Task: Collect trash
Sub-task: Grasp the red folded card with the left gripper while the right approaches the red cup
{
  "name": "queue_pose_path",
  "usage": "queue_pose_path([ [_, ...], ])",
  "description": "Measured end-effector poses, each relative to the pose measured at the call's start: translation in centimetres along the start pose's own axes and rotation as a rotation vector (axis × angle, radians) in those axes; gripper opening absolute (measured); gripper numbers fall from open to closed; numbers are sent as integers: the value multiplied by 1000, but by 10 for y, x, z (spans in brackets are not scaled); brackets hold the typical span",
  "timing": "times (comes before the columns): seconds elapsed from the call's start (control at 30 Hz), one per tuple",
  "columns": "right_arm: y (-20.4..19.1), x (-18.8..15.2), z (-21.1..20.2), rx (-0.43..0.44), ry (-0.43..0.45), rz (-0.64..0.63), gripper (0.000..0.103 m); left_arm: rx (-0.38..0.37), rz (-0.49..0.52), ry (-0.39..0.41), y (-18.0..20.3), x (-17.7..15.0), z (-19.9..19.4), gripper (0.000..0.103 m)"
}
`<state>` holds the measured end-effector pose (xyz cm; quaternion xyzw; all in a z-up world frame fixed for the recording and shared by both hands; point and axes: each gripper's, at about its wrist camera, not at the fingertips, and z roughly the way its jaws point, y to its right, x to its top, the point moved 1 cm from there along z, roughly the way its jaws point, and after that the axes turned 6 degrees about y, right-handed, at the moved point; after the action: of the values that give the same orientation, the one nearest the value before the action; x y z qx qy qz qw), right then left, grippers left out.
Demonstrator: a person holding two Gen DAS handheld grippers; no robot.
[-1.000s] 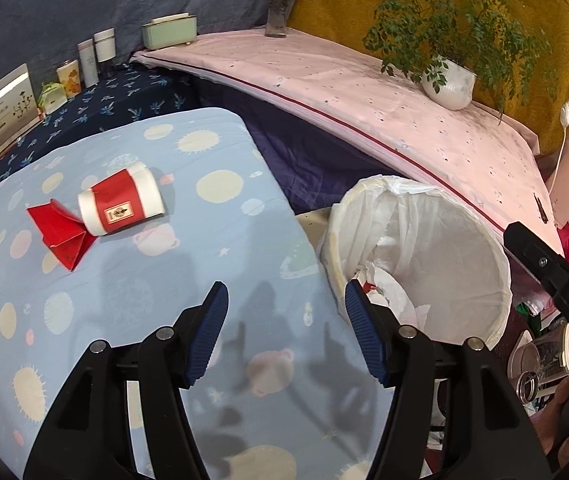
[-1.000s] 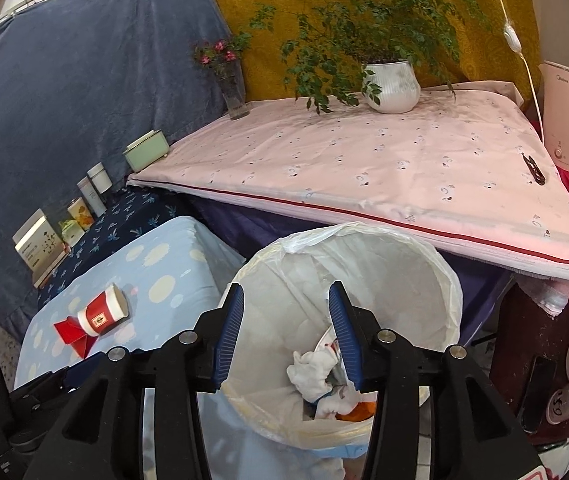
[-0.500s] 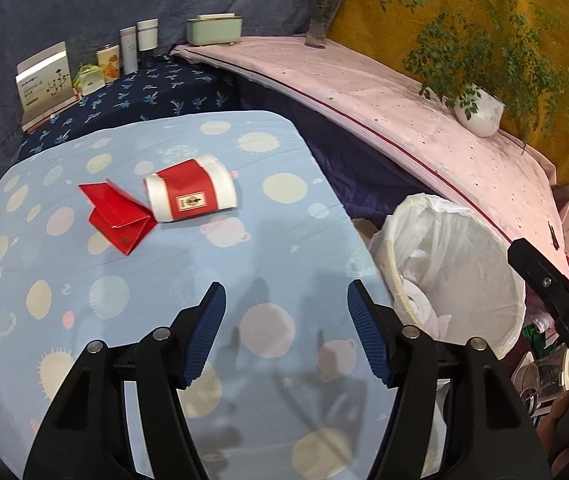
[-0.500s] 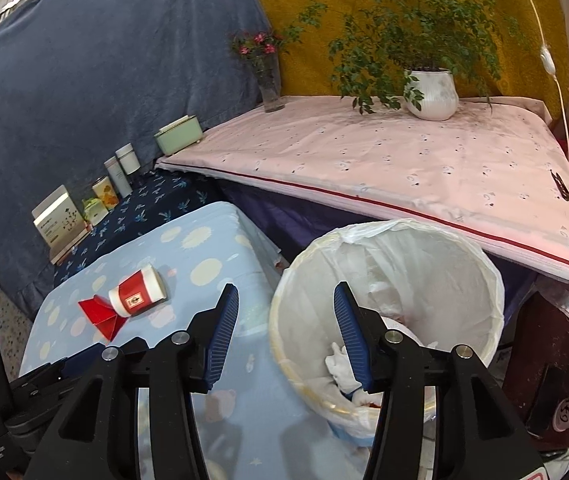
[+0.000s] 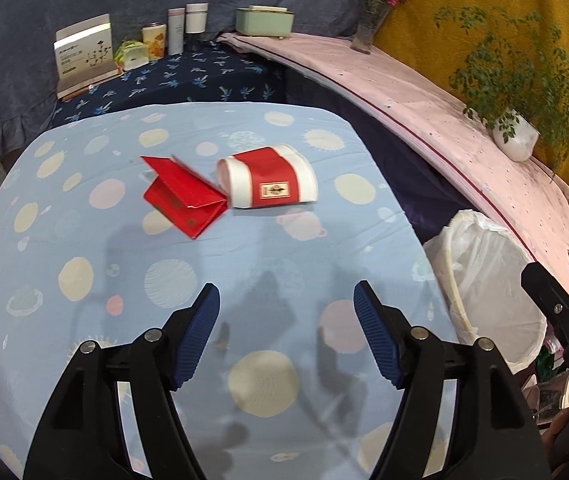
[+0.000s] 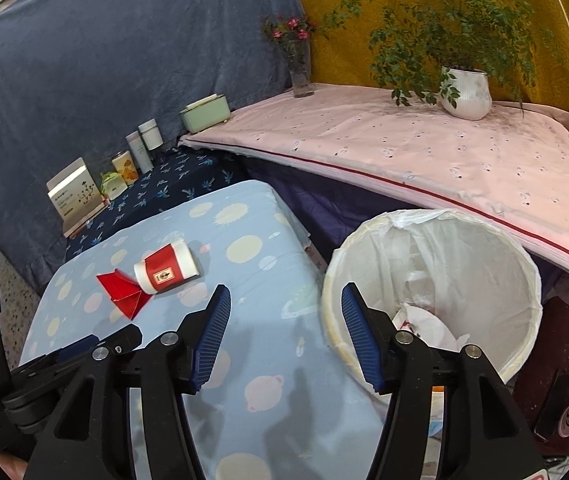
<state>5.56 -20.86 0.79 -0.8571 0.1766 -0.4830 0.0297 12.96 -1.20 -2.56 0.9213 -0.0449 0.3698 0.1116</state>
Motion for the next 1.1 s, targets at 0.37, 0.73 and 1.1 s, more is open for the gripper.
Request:
queue_pose_path([
  [0.37,-38,-13,22,44,-46,-45,59,52,-86,-5,-52,9,10,71],
  [0.73,-75,-20,64,87,-106,-86,59,58,-151,-9,-85,40,38,70],
  [1.1,-104,-22,110,118,-155,-101,59,18,-177,-75,-97,55,88,42],
])
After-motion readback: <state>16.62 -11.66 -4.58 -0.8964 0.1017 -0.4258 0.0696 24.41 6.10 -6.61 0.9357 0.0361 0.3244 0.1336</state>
